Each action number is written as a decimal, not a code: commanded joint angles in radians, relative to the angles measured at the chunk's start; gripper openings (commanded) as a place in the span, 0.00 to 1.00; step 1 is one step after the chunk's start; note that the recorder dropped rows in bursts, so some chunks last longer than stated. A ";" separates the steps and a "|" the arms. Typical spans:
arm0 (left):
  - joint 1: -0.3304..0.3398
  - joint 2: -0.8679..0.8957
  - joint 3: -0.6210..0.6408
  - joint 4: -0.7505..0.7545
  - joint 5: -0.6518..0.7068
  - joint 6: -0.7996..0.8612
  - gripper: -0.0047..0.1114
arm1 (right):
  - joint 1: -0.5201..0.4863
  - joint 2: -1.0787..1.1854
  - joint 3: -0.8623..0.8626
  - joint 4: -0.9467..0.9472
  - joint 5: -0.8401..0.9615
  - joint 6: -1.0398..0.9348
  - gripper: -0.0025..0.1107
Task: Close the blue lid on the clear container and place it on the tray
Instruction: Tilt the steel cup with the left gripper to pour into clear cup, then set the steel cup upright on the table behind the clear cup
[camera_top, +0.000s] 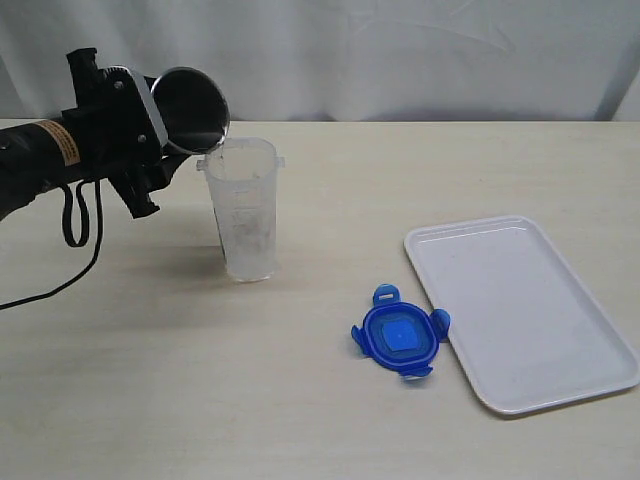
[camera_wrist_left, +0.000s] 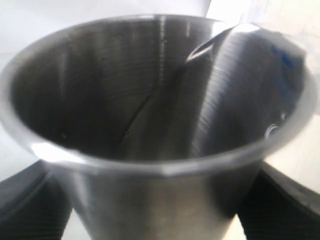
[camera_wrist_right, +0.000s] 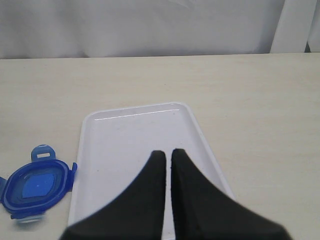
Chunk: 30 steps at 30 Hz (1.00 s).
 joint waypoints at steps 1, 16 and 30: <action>-0.004 -0.014 -0.012 -0.019 -0.056 0.007 0.04 | -0.001 -0.004 0.002 0.005 -0.001 0.000 0.06; -0.010 -0.014 -0.012 -0.019 -0.060 -0.142 0.04 | -0.001 -0.004 0.002 0.005 -0.001 0.000 0.06; 0.077 0.054 -0.012 -0.010 -0.206 -0.647 0.04 | -0.001 -0.004 0.002 0.005 -0.001 0.000 0.06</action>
